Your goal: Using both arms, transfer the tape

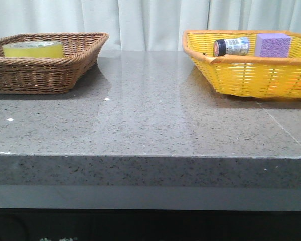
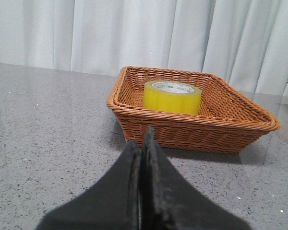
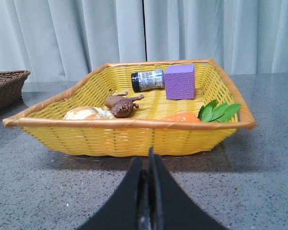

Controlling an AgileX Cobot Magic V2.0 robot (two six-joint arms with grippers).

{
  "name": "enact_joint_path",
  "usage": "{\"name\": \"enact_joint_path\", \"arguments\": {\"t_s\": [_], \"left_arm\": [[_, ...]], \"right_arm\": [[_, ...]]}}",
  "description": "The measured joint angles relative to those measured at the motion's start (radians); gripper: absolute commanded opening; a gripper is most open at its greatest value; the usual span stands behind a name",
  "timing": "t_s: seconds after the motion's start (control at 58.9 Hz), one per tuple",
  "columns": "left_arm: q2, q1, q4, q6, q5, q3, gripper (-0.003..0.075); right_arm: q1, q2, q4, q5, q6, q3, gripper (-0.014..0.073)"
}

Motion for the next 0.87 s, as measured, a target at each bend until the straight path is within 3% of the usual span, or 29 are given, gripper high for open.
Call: {"name": "enact_joint_path", "arguments": {"t_s": [0.221,0.442,0.866], "left_arm": [[0.0,0.0,0.0,0.0,0.0,0.0,-0.002],[0.0,0.0,0.0,0.0,0.0,0.0,-0.002],[0.0,0.0,0.0,0.0,0.0,0.0,-0.002]], "right_arm": [[-0.011,0.0,-0.002,-0.004,0.002,0.0,-0.0069],[-0.094,0.0,-0.003,-0.004,0.009,0.0,-0.0069],[-0.098,0.0,-0.004,-0.004,0.009,0.0,-0.0069]]}}
